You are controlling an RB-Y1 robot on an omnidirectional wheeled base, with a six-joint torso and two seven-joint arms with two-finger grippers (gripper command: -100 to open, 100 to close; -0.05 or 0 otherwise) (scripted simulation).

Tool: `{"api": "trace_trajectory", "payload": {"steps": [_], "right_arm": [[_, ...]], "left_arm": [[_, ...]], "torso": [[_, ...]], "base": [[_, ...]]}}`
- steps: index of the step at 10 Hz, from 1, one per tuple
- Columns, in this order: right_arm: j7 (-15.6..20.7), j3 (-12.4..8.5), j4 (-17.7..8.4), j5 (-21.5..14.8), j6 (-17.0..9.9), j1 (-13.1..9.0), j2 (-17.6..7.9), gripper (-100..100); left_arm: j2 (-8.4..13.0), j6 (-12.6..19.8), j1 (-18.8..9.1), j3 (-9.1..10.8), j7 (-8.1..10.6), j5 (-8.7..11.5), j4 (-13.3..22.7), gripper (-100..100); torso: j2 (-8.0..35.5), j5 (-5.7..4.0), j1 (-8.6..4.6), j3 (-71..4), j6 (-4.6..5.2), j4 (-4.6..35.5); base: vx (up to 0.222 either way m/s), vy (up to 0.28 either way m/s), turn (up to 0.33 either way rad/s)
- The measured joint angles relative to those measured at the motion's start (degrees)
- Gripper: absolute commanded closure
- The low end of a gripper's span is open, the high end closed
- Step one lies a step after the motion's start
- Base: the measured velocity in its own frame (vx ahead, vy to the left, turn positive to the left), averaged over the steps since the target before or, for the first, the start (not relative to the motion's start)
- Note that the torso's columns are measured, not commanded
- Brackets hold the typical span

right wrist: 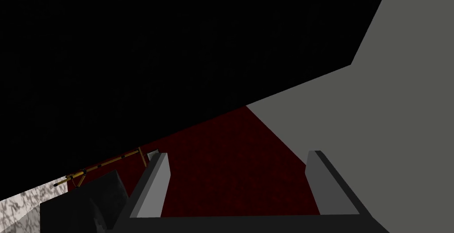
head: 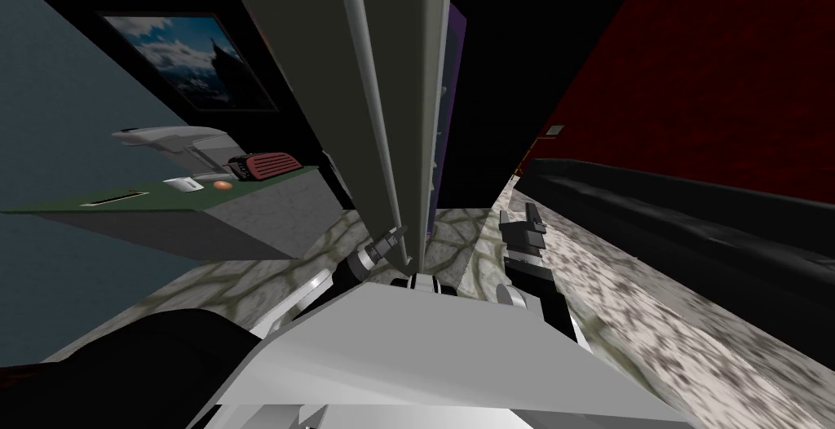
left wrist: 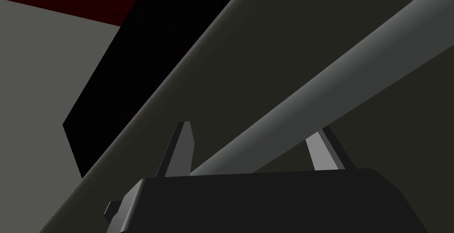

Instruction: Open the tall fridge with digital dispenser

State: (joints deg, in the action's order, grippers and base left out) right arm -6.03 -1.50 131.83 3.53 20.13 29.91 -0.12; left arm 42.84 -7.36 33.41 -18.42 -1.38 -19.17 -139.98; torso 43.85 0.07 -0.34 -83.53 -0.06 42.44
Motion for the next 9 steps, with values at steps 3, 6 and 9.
{"api": "trace_trajectory", "payload": {"steps": [3, 6, 9], "right_arm": [[0.0, 0.0, 0.0, 0.0, 0.0, 0.0, 0.0, 0], [0.0, 0.0, 0.0, 0.0, 0.0, 0.0, 0.0, 0], [0.0, 0.0, 0.0, 0.0, 0.0, 0.0, 0.0, 0]], "left_arm": [[0.5, -0.2, 0.3, -0.48, 0.12, -0.1, -0.9, 100], [0.4, -0.6, 0.6, -0.29, 0.19, 0.0, -0.7, 100], [0.5, -0.1, 0.0, -0.57, 0.23, 0.0, -0.6, 100]], "torso": [[0.3, -0.14, -0.35, 0.2, -0.13, 0.1], [0.2, -0.10, -0.22, 0.2, -0.04, 0.0], [0.2, -0.13, -0.28, 0.1, 0.00, 0.1]], "base": [[-0.031, 0.023, 0.005], [0.013, -0.013, 0.011], [-0.008, 0.017, -0.016]]}}
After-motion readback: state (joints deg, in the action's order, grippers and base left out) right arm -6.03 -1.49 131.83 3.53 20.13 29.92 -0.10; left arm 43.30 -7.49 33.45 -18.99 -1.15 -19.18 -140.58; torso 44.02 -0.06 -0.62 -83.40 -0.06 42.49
